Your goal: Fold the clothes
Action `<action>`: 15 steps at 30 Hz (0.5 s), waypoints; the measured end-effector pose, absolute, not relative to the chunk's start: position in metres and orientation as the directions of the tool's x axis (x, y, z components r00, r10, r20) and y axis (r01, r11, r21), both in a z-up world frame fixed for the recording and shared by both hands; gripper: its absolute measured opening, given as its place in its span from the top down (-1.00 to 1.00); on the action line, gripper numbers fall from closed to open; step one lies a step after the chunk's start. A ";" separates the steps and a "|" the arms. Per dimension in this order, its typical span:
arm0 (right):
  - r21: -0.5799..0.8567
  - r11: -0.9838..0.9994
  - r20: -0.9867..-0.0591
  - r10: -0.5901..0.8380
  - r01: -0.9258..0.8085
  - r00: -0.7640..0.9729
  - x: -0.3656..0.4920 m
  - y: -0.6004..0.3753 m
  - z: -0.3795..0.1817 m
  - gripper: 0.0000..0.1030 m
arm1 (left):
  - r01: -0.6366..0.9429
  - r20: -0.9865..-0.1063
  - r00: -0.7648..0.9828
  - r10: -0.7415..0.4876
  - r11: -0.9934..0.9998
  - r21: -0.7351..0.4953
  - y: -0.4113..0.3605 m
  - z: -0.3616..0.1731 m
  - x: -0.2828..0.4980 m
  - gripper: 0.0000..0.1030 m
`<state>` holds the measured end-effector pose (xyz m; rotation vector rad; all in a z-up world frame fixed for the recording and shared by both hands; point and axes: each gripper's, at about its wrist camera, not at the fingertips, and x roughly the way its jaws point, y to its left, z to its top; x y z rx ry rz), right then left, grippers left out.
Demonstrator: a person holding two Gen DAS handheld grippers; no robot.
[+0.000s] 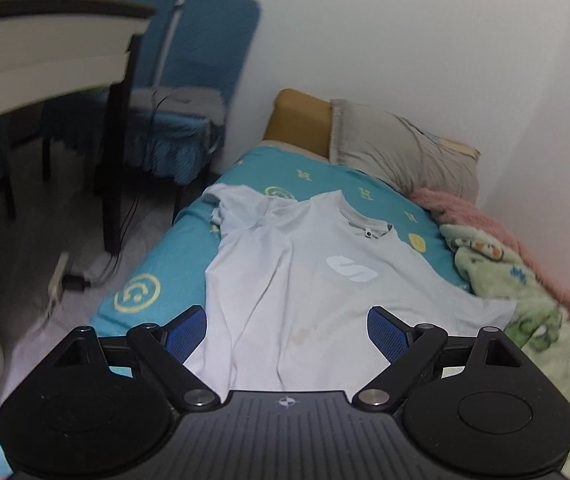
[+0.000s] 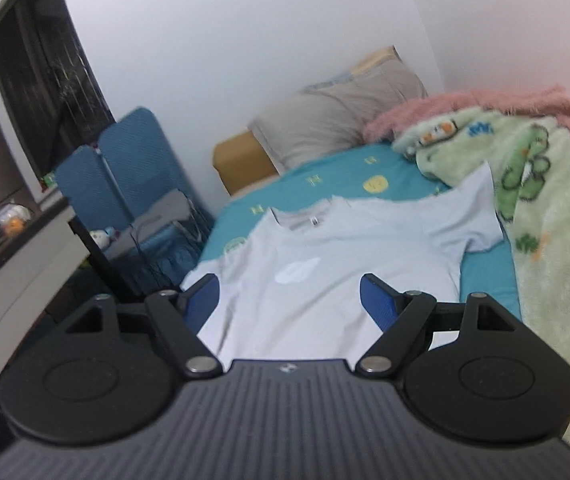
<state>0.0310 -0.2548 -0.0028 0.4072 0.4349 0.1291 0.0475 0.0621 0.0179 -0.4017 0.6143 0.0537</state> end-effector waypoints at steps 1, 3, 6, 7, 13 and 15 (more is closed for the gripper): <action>0.409 0.911 -0.371 0.208 -0.042 0.905 0.028 -0.253 -0.003 -0.54 | -0.175 -0.570 0.818 -0.079 0.909 -0.378 0.064 0.023 0.046 -0.72; 0.406 0.912 -0.355 0.210 -0.052 0.911 0.023 -0.251 -0.006 -0.54 | -0.178 -0.557 0.827 -0.075 0.906 -0.385 0.061 0.031 0.044 -0.72; 0.399 0.915 -0.359 0.214 -0.058 0.908 0.020 -0.247 -0.020 -0.54 | -0.170 -0.549 0.834 -0.048 0.926 -0.338 0.050 0.037 0.044 -0.72; 0.401 0.914 -0.363 0.217 -0.058 0.906 0.019 -0.246 -0.026 -0.54 | -0.165 -0.550 0.834 -0.042 0.932 -0.321 0.046 0.036 0.045 -0.72; 0.406 0.912 -0.379 0.224 -0.056 0.898 0.027 -0.241 -0.041 -0.54 | -0.194 -0.606 0.795 -0.035 0.931 -0.308 0.042 0.017 0.058 -0.70; 0.418 0.907 -0.374 0.227 -0.055 0.899 0.029 -0.243 -0.042 -0.54 | -0.201 -0.621 0.782 -0.059 0.919 -0.339 0.045 0.010 0.065 -0.70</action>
